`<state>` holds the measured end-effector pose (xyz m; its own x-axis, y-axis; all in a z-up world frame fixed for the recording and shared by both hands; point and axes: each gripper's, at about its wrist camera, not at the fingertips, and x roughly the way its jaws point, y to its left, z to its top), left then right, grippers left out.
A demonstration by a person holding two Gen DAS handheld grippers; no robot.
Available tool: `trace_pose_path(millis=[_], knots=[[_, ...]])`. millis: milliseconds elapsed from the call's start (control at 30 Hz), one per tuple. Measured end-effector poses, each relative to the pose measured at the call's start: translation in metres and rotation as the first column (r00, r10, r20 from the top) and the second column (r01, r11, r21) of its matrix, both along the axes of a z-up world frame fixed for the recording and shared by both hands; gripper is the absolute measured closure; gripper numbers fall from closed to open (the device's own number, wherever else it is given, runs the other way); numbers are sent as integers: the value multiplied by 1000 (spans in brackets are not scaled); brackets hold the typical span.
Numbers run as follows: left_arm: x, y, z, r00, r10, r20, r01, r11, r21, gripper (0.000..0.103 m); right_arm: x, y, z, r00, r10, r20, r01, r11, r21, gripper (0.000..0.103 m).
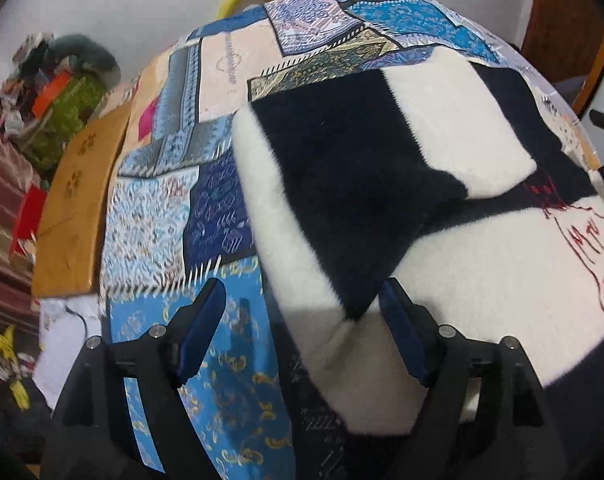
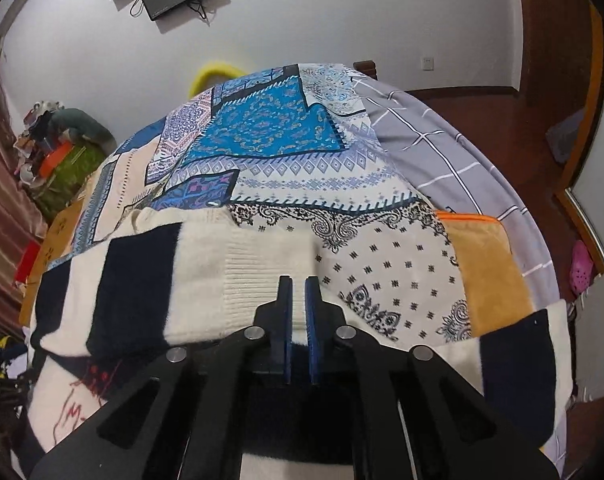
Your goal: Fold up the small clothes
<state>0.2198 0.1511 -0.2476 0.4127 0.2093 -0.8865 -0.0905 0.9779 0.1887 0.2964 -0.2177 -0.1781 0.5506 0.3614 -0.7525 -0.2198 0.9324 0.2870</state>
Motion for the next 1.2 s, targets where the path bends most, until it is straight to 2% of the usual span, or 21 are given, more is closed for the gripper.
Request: trace_pose_path(millis=[133,167,233,367,500,667,833,867,967,1067,1200], knots=[[8,-17,0,997,-73,28,69,991,112,24,-1,-8,2,999,9,-31,-8,999,36,99],[9,-18,0,996,-82,32,77,990,117,25,0,-8,0,999,13,-52,-11,999,37,99],[12,-19,0,996,-87,35,82,990,118,27,5,-7,-11,995,13,-97,-11,1000,26,96],[15,-17,0,995,-88,41,84,992,92,32,10,-1,-39,986,16,-163,-18,1000,-10,75],[14,-16,0,995,-89,46,86,993,81,32,18,8,-58,980,20,-199,-22,1000,-7,74],[13,-16,-1,995,-86,48,83,995,60,32,29,18,-68,980,19,-200,-21,1000,-10,70],[15,-12,-2,997,-66,47,65,998,25,32,36,23,-72,974,43,-222,-23,995,93,70],[15,-12,-2,997,-65,49,64,998,23,32,36,26,-72,975,46,-219,-27,996,89,73],[15,-12,-2,997,-65,53,63,998,24,32,35,31,-72,975,73,-210,-51,993,108,92],[14,-13,-1,996,-67,61,66,998,21,36,33,35,-68,977,76,-198,-57,993,101,95],[10,-12,5,994,-69,82,67,997,29,47,28,32,-58,986,50,-160,-33,994,107,96]])
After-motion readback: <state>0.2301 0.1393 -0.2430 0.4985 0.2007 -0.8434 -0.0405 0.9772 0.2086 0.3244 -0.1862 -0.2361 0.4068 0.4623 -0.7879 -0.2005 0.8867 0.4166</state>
